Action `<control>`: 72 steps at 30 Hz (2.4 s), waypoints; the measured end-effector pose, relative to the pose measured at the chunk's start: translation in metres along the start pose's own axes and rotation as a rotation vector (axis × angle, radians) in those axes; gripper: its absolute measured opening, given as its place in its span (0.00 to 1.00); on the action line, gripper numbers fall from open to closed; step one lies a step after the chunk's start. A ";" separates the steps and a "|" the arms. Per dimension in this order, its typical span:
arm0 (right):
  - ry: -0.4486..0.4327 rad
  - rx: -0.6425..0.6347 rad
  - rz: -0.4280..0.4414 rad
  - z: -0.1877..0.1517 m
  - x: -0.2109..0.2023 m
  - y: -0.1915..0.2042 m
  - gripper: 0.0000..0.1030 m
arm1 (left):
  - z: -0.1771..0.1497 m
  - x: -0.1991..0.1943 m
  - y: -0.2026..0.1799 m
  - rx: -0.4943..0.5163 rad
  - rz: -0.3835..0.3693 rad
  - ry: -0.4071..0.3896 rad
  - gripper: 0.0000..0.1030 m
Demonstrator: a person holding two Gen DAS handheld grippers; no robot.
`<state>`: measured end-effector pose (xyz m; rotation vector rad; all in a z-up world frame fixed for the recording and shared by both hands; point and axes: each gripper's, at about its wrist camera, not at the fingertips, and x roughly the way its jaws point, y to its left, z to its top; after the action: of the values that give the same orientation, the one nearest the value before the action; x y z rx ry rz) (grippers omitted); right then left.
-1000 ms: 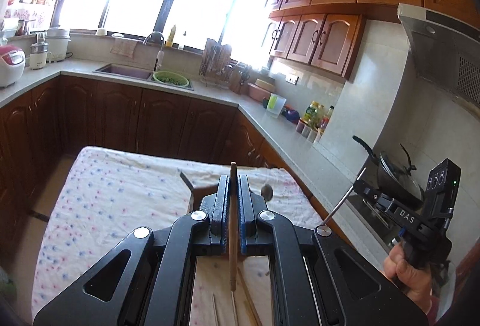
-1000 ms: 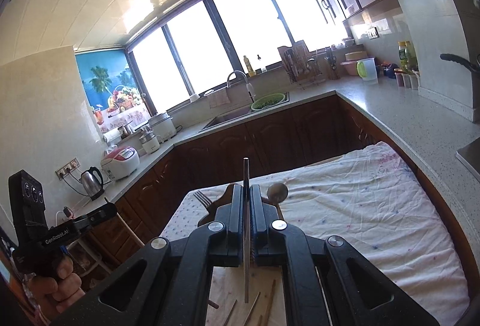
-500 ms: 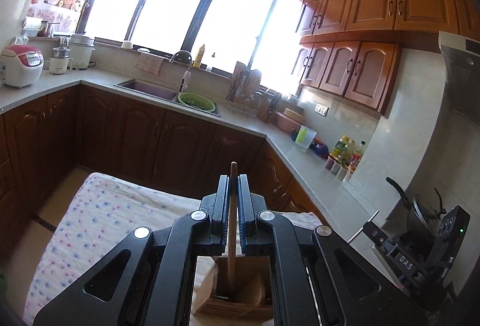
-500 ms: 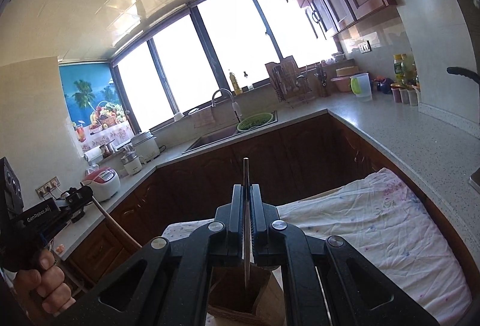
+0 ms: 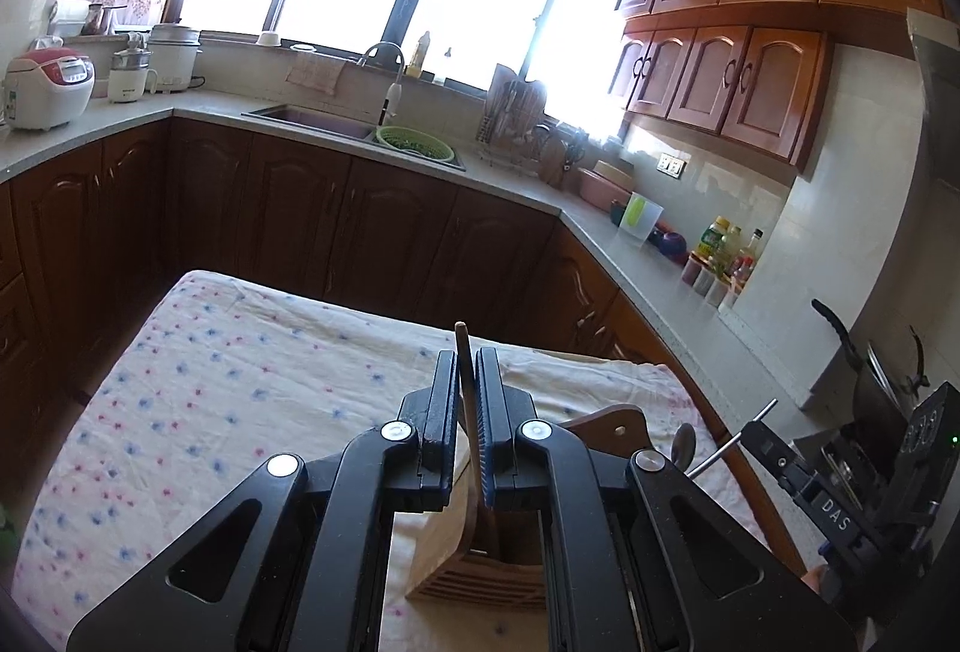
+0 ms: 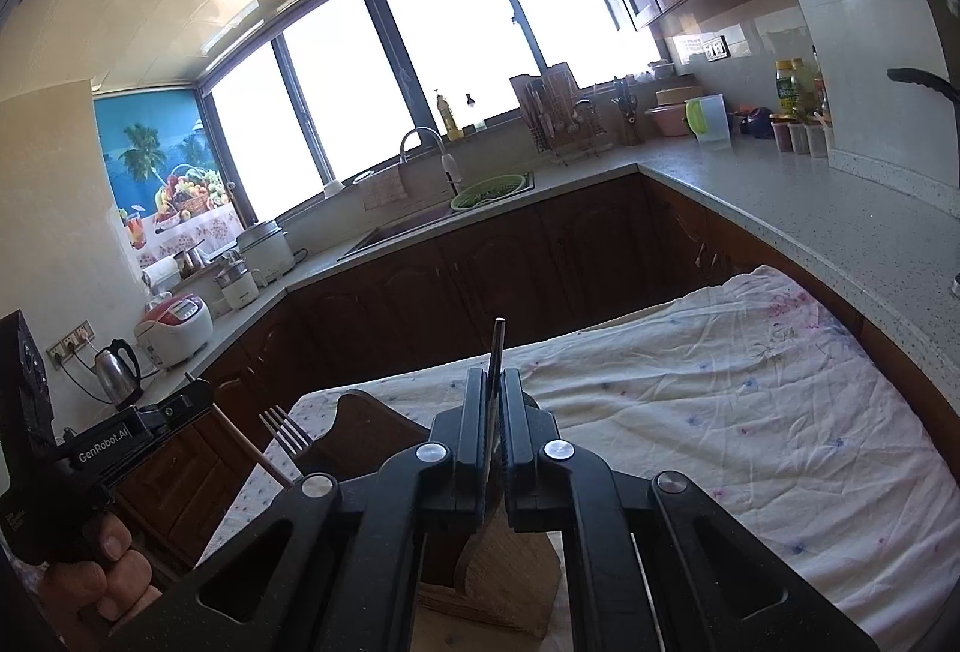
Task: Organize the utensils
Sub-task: 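Lower the chopstick into the holder with the left tool while the right tool releases its chopstick there, then move both open tools back to the remaining chopsticks on the cloth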
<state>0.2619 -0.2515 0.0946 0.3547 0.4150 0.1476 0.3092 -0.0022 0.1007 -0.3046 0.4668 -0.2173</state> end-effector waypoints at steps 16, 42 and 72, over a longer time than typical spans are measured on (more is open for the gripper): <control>-0.011 0.072 0.025 0.006 -0.015 -0.012 0.47 | -0.005 -0.015 0.012 -0.059 0.002 0.029 0.59; 0.053 0.068 -0.052 -0.095 -0.149 -0.047 0.87 | -0.147 -0.114 0.016 -0.057 0.045 0.228 0.73; 0.245 0.048 -0.190 -0.158 -0.157 -0.085 0.85 | -0.200 -0.091 -0.003 0.061 0.079 0.435 0.72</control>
<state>0.0595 -0.3148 -0.0144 0.3432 0.6921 -0.0046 0.1354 -0.0278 -0.0311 -0.1765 0.8993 -0.2206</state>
